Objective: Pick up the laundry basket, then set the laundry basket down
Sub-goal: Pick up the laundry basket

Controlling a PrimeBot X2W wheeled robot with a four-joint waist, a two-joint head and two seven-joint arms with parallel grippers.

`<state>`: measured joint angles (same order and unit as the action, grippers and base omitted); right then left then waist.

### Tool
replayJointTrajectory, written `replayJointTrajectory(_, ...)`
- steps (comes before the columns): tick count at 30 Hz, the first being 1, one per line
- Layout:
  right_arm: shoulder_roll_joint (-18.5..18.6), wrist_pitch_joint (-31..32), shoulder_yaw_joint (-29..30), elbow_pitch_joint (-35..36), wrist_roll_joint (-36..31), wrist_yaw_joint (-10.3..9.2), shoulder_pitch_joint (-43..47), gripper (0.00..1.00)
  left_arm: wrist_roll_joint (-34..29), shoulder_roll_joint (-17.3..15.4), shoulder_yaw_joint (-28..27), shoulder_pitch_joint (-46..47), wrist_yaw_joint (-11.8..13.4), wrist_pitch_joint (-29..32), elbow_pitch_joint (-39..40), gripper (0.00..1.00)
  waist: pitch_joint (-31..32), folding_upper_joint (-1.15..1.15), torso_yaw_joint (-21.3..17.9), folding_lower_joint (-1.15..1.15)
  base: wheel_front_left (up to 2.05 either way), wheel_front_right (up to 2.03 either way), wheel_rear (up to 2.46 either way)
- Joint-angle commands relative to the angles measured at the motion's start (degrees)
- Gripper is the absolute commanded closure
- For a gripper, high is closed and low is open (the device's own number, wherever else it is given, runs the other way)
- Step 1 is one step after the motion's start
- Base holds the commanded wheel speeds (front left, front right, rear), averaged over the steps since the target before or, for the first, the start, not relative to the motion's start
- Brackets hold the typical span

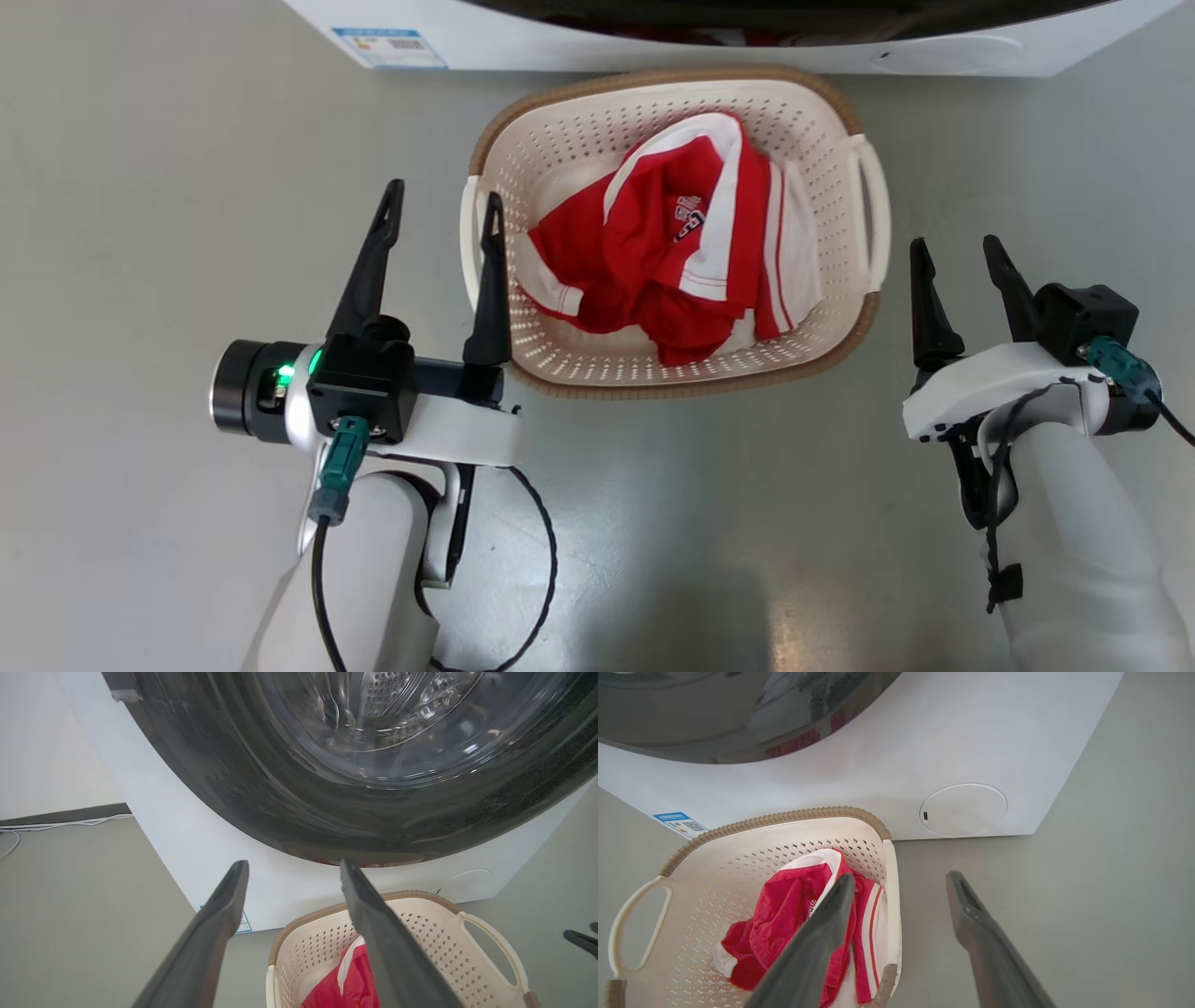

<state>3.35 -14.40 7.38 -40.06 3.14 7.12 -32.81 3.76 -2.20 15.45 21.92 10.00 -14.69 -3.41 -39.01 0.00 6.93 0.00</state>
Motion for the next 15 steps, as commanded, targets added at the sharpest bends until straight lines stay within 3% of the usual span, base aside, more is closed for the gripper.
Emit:
replayJointTrajectory(1,-0.47,-0.6,-0.81,-0.99,-1.2,0.36,-0.46,0.0,0.87,-0.7,-0.8,0.78,0.12,-0.3,1.65,0.0,-0.92,0.0,0.92,0.0,0.0,0.0,0.0)
replayJointTrajectory(15,-0.47,-0.6,5.07,-13.12,-7.69,0.36,-7.51,0.0,3.06,-0.68,2.66,2.06,1.61,-0.3,2.91,0.0,-4.48,0.0,4.13,0.0,0.0,0.0,0.0)
